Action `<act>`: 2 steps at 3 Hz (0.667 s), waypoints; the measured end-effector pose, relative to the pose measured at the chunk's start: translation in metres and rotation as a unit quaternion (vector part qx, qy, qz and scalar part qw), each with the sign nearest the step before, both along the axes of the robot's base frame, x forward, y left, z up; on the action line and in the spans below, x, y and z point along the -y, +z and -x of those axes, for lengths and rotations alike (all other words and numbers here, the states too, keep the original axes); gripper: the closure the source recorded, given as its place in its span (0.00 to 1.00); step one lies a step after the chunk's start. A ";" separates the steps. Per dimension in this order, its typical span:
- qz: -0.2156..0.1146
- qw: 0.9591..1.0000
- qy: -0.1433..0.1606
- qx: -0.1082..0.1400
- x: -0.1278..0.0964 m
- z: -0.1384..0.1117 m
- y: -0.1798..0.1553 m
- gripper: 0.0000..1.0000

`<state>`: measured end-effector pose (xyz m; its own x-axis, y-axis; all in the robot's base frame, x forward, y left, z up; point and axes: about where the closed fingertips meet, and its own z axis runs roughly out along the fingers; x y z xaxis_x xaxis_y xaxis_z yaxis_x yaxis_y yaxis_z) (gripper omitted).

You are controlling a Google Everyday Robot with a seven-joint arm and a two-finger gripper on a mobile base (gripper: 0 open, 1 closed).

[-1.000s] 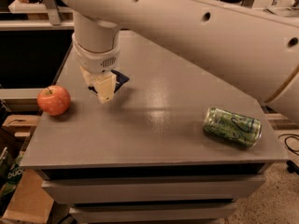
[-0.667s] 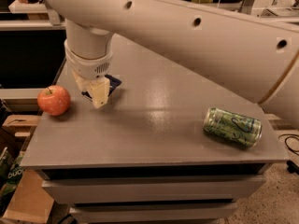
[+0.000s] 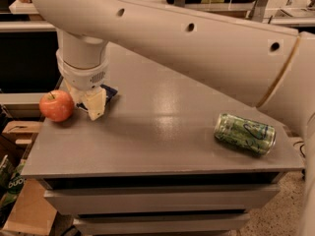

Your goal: Move rxbar blueberry near apple

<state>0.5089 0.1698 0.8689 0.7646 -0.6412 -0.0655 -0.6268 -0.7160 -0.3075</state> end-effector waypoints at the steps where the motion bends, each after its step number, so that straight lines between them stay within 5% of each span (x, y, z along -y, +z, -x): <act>1: 0.002 1.000 -0.004 -0.002 -0.002 -0.003 -0.003 0.60; 2: 0.005 1.000 -0.015 -0.002 0.001 -0.010 -0.005 0.37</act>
Offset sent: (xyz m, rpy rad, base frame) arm 0.0188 -0.0046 -0.0084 -0.0132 0.0056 -0.0611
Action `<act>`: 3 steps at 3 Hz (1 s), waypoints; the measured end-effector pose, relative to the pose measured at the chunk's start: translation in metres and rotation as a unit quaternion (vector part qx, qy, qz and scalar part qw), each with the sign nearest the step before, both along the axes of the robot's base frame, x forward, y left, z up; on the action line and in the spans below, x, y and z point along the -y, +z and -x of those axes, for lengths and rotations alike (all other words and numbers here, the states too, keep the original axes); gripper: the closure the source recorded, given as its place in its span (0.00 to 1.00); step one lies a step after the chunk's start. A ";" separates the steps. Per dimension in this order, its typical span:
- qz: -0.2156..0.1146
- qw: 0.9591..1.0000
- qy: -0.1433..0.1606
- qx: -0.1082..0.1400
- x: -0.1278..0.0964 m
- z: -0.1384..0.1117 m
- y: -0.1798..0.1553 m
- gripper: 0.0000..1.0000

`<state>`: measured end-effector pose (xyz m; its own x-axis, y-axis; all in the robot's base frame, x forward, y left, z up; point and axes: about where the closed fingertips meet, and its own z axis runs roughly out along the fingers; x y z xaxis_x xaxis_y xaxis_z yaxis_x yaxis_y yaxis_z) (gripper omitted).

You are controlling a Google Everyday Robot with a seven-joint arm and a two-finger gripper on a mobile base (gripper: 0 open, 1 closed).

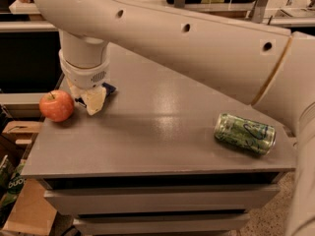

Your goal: Move rxbar blueberry near apple

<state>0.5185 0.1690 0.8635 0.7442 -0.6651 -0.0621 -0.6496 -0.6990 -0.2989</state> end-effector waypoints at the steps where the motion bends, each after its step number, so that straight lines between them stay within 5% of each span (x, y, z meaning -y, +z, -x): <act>1: 0.001 1.000 -0.015 0.003 0.006 -0.008 0.000 0.12; 2: 0.004 1.000 -0.026 0.005 0.011 -0.016 0.004 0.00; 3: 0.000 1.000 -0.021 0.002 0.009 -0.017 0.007 0.00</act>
Offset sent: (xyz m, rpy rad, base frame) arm 0.0216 -0.0143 0.0003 -0.0030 -0.0111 -0.0728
